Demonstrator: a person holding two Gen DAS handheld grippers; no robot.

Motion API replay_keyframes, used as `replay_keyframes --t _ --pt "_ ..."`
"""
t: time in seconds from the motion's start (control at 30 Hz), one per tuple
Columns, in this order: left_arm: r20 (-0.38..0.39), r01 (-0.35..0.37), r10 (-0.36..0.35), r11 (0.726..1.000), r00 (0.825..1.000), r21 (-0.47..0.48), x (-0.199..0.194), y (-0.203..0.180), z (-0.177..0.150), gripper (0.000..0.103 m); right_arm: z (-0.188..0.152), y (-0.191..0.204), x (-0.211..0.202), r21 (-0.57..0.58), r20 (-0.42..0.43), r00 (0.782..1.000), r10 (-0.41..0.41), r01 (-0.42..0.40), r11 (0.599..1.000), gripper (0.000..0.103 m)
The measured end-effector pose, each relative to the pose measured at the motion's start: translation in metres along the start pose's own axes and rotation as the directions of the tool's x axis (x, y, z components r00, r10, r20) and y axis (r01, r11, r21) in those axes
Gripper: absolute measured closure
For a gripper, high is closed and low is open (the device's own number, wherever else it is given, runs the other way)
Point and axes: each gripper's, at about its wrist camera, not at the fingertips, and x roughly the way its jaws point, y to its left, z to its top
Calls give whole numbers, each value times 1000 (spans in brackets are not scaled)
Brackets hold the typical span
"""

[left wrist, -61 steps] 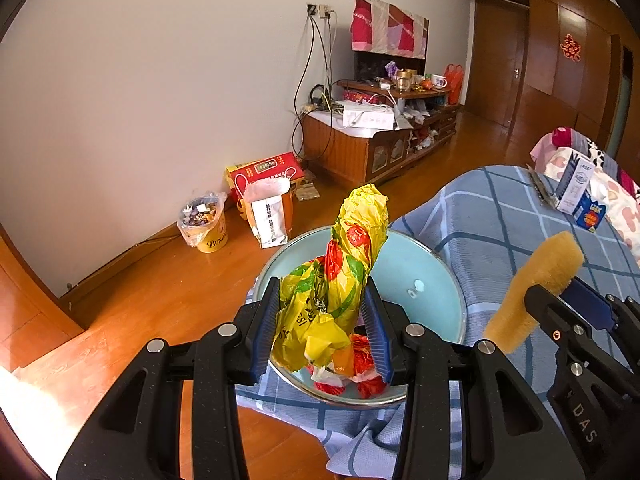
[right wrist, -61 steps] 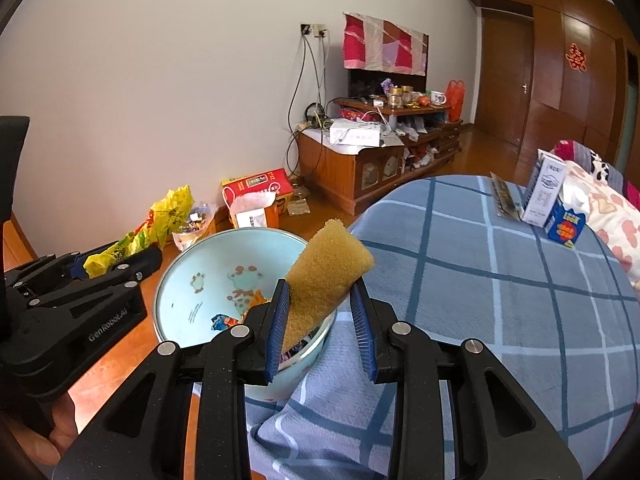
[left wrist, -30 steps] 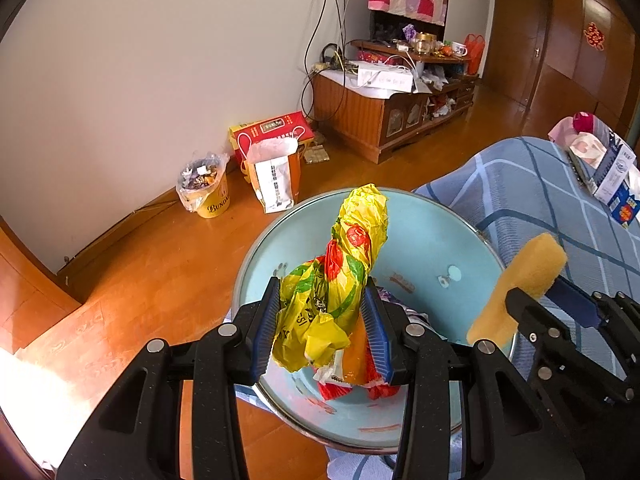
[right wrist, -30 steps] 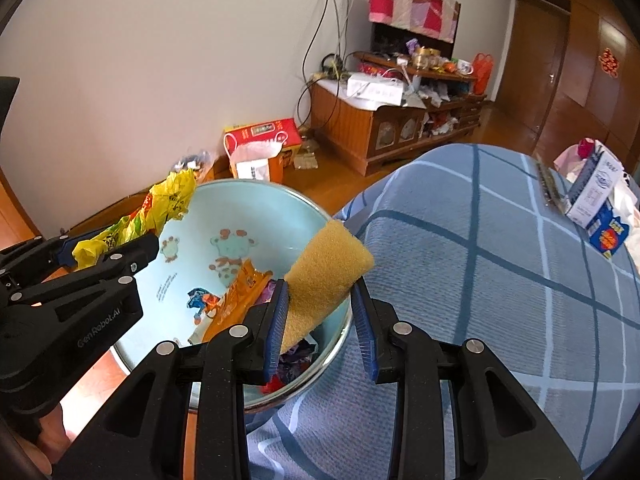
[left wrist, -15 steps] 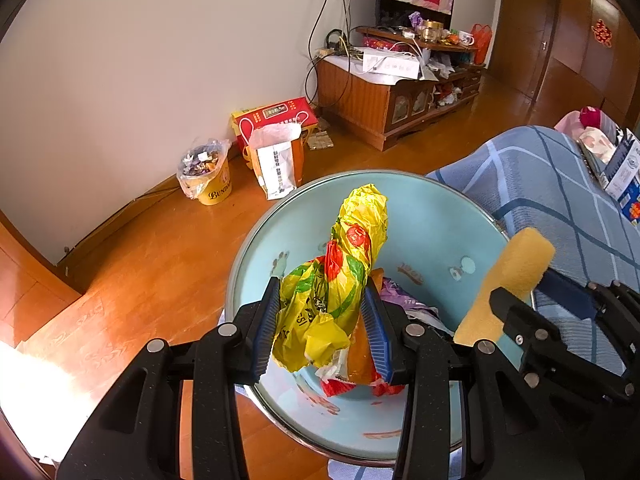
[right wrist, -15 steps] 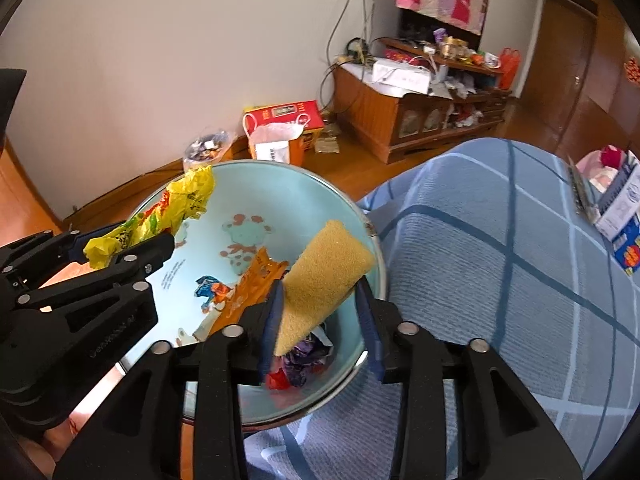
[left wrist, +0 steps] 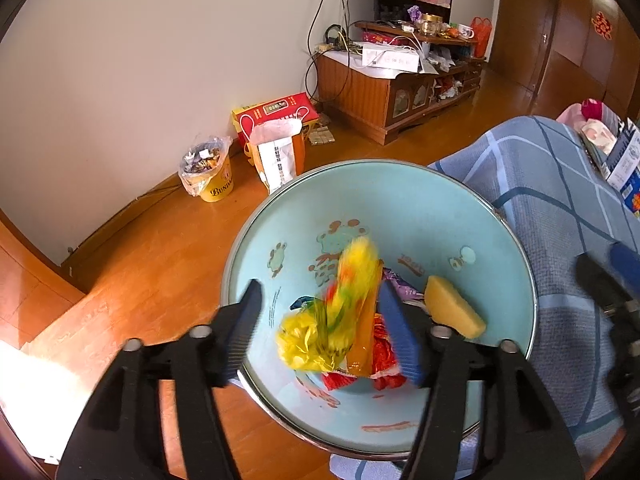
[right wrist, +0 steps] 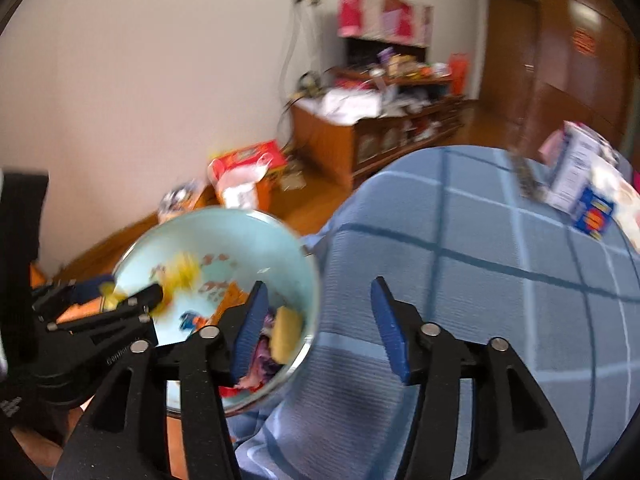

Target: Collect trash

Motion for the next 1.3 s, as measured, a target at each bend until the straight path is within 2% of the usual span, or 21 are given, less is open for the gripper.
replay_keyframes --t 0.03,0.2,0.27,0.33,0.5,0.63,0.73,0.9,1.07,1.13,1.3 --pt "3 -14 14 1000 1000 16 -1 -3 -1 31 -2 -5 -7 28 23 999 -23 22 999 40" --pt "25 -18 17 999 1000 35 -14 -8 -7 24 -8 -26 -32 138 63 996 -59 50 989 34" --pt "62 -34 32 999 998 37 -28 -9 -11 16 -11 -34 -44 176 78 994 -72 57 983 31" --pt "104 -50 45 998 994 43 -44 -8 -14 10 -15 -38 -54 202 93 992 -86 66 977 23" --pt "204 -63 49 996 978 64 -85 -6 -21 6 -22 -40 -83 233 135 986 -99 65 970 18" --pt "299 -84 60 994 952 67 -126 0 -26 6 -27 -39 -114 254 203 972 -114 60 965 13" --pt "341 -97 72 994 937 55 -151 4 -27 6 -26 -36 -138 258 250 959 -136 70 964 12" --pt "409 -60 50 998 911 12 -194 9 -28 6 -26 -34 -174 257 326 931 -166 82 963 11" --pt "489 -82 64 997 870 16 -225 8 -32 6 -25 -34 -205 268 399 896 -195 90 959 10" --pt "497 -79 58 997 866 21 -231 7 -33 6 -25 -33 -214 271 416 886 -203 92 958 10" --pt "524 -86 57 996 850 31 -243 6 -35 6 -24 -32 -222 270 430 880 -201 88 959 10"
